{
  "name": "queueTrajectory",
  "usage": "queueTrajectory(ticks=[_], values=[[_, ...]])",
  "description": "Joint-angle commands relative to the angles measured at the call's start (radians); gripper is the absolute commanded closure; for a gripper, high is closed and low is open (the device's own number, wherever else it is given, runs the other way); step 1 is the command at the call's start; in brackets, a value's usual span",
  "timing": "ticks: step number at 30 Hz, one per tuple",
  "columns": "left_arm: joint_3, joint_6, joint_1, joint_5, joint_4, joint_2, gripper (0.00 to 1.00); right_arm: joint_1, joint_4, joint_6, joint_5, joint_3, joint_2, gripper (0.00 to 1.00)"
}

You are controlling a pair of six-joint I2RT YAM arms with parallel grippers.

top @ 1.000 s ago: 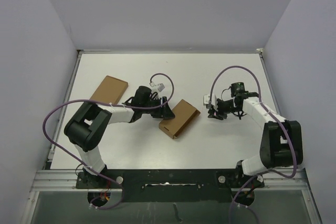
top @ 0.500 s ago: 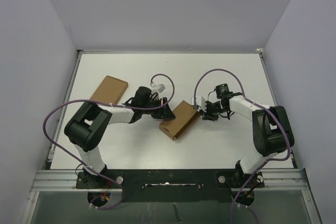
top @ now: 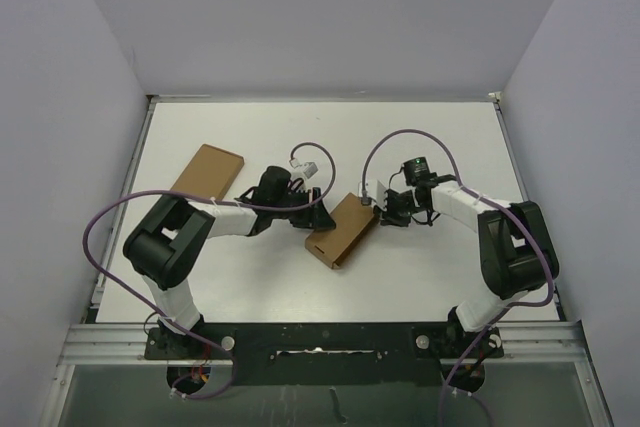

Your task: Fold the paper box

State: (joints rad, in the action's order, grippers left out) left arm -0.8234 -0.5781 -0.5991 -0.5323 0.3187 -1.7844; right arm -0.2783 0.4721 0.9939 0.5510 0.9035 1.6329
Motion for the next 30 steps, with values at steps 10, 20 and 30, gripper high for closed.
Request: queueTrajectory(ticks=[10,20,30], values=[[-0.047,0.016,-0.059,-0.050,0.045,-0.021,0.52,-0.110,-0.181,-0.217,-0.088,0.049,0.012,1.00],[0.004,-0.120,-0.054,0.124,0.064,0.022,0.51,-0.024,-0.015,-0.039,0.026,0.037,-0.130,0.86],[0.082,-0.229,-0.058,0.229,0.138,0.110,0.50,0.000,0.319,0.255,0.318,-0.051,-0.201,0.93]])
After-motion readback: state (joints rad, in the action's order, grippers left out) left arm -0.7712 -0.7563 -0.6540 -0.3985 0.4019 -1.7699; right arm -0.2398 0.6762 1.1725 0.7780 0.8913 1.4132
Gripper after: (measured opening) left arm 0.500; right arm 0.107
